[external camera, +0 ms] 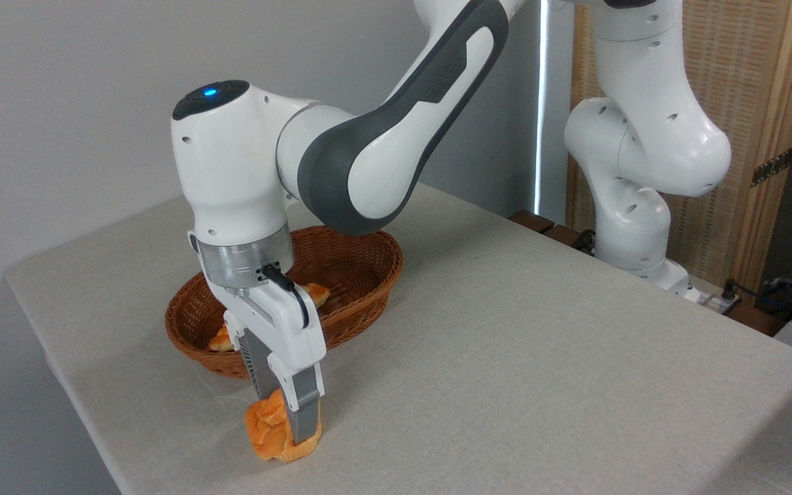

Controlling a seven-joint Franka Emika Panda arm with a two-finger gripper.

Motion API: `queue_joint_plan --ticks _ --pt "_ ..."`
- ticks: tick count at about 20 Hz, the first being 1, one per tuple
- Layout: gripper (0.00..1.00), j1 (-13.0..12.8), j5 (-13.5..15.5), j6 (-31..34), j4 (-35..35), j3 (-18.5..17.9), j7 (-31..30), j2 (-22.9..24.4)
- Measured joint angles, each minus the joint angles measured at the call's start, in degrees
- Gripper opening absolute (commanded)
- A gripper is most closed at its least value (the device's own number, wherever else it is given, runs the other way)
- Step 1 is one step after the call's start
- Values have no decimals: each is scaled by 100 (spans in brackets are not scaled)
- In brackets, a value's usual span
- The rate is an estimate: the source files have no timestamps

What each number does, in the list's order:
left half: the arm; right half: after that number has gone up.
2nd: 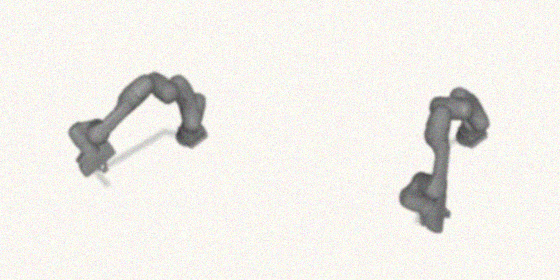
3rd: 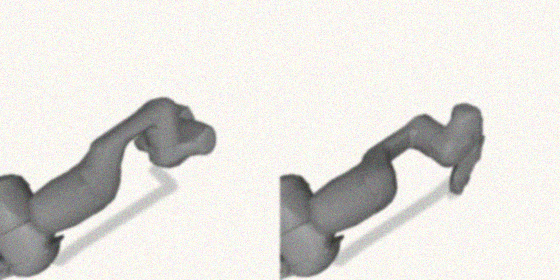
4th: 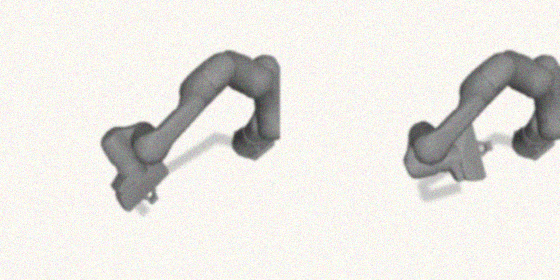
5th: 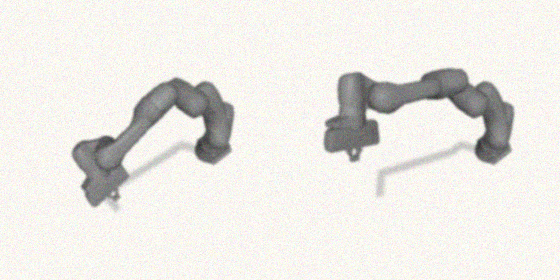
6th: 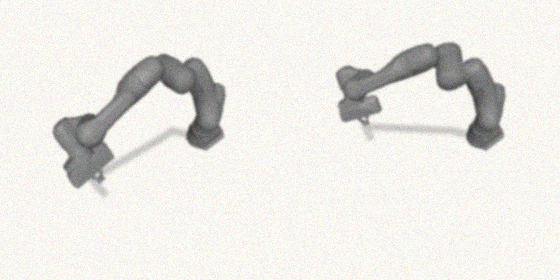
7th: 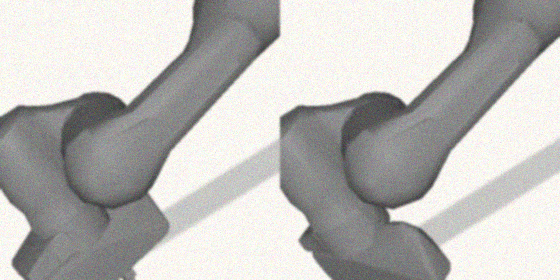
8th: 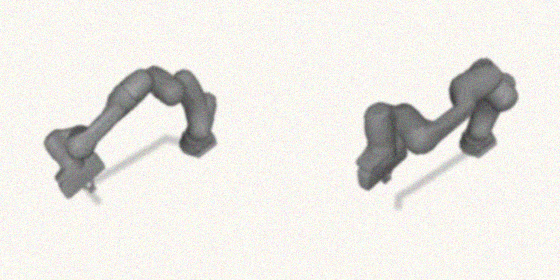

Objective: Put bread into the basket
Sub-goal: 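Close the gripper fingers around the orange bread roll, then lift the roll and carry it over the wicker basket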

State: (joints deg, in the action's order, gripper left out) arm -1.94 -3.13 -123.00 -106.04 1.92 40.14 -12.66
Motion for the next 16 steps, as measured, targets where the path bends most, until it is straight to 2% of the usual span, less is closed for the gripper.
queue_joint_plan --ticks 4,16 --pt "41 0 0 0 0 0 0 0" --pt "38 7 37 -2 43 0 0 11"
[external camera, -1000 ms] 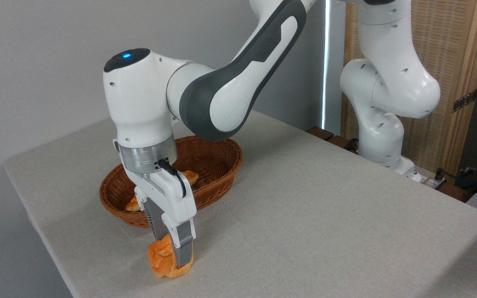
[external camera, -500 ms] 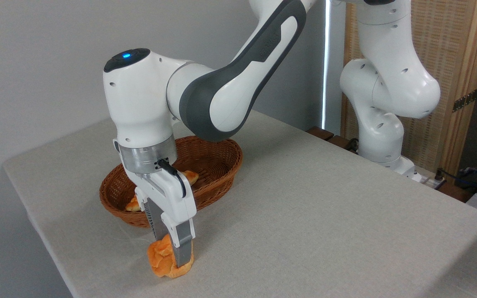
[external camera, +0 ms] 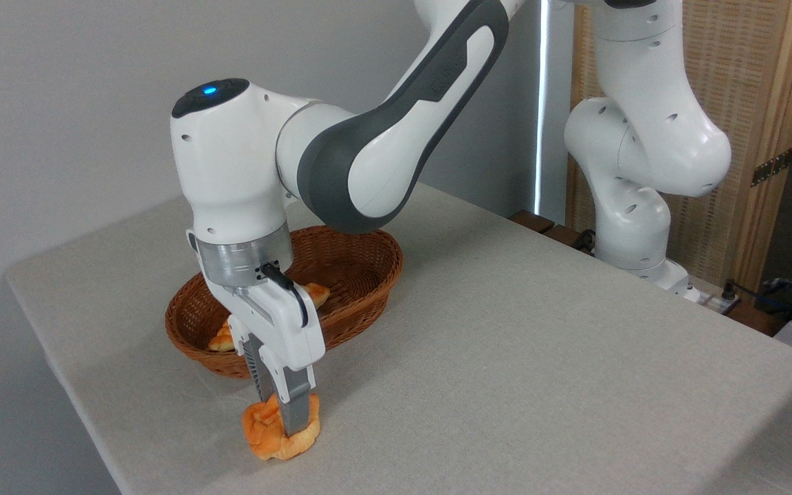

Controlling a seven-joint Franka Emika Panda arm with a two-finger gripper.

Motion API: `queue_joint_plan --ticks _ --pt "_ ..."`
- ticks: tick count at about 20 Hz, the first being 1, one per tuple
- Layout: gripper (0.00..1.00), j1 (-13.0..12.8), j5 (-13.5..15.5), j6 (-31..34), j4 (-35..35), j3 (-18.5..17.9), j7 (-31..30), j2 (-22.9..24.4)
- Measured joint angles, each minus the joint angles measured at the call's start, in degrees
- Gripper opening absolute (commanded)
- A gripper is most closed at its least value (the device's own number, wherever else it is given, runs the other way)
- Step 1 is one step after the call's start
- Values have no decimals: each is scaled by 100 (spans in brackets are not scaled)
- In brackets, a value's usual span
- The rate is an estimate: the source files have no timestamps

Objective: Put bread into the basket
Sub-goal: 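Lift the roll and carry it over the wicker basket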

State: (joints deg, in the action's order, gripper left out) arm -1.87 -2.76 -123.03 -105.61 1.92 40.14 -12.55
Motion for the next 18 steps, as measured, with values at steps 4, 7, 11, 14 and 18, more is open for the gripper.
queue_joint_plan --ticks 4,7,11,14,18 --pt "38 28 258 31 78 -1 0 258" --pt "37 39 431 340 79 -2 0 636" --pt "38 2 613 1156 75 152 0 1176" --pt "38 -23 620 1515 -37 602 -18 1441" --pt "38 -72 621 1556 -563 1153 -79 1765"
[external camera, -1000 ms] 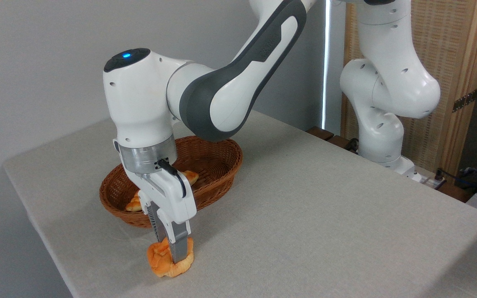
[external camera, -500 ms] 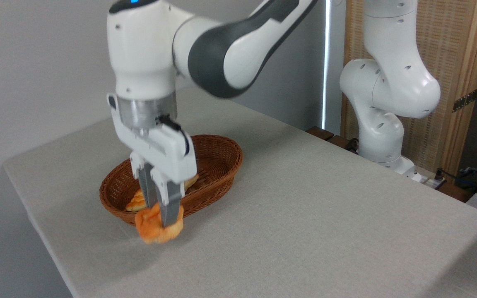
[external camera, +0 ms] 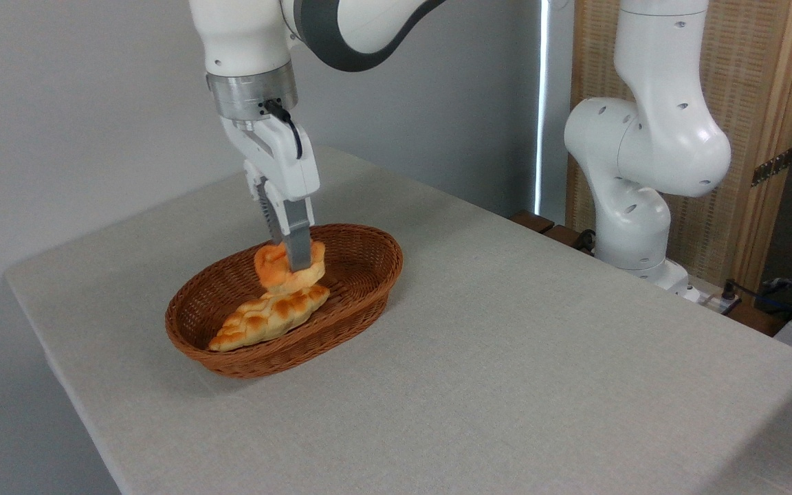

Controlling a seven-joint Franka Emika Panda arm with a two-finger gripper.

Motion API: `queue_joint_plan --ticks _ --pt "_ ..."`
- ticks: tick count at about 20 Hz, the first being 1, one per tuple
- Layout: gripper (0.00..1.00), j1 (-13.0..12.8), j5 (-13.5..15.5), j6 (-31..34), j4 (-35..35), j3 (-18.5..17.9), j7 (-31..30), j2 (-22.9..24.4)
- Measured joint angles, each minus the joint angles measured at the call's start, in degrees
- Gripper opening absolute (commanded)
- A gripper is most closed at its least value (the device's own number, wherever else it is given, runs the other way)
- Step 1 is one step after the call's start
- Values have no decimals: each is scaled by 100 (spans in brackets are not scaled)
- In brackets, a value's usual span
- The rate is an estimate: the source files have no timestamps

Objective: Put bread into the basket
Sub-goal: 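Lift the roll and carry it over the wicker basket, then lower the roll into the basket beside the loaf and open the gripper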

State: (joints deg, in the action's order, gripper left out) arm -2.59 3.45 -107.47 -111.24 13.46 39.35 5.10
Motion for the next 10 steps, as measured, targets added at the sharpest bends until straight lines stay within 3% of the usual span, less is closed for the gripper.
queue_joint_plan --ticks 6,10 --pt "46 -357 0 4 -991 165 0 464" --pt "69 -450 0 -18 -1330 274 -1 477"
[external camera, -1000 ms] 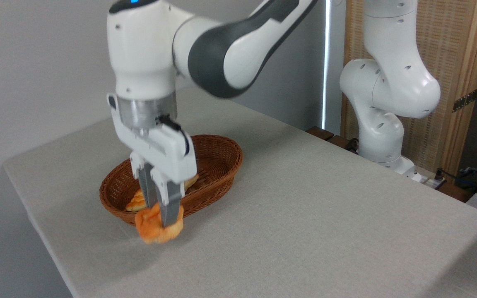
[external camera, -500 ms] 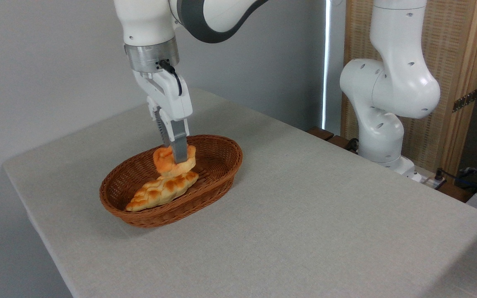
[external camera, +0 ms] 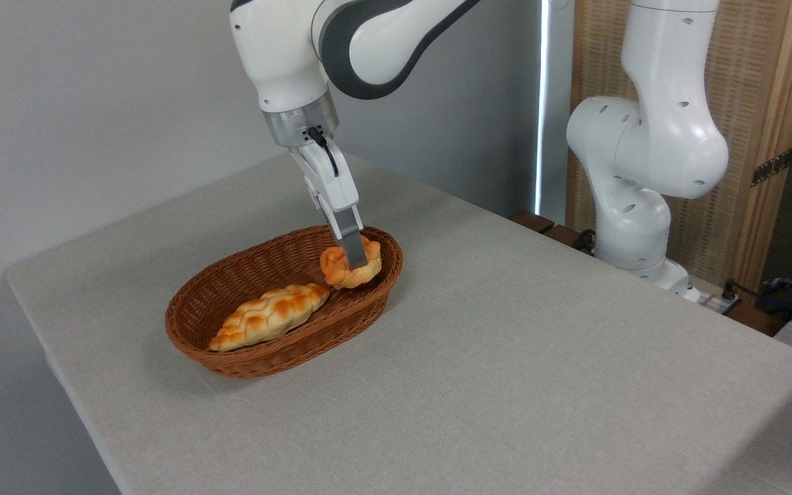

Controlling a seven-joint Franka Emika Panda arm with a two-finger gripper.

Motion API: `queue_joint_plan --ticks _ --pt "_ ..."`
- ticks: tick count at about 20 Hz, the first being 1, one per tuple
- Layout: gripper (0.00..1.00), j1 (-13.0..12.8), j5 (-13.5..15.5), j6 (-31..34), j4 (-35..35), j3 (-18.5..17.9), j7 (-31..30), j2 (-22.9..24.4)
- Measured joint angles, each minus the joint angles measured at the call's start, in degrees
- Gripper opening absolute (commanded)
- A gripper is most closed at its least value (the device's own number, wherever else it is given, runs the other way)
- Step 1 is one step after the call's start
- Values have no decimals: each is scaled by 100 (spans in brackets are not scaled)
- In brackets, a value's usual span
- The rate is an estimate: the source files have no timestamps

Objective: Put bread into the basket
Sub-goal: 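Lower the roll into the basket beside the loaf and open the gripper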

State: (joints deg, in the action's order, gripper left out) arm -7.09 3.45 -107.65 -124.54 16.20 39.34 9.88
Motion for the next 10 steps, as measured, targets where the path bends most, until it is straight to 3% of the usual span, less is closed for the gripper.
queue_joint_plan --ticks 4,10 --pt "99 -2 1 0 -10 9 0 1" --pt "100 -2 35 -135 -10 9 -1 2"
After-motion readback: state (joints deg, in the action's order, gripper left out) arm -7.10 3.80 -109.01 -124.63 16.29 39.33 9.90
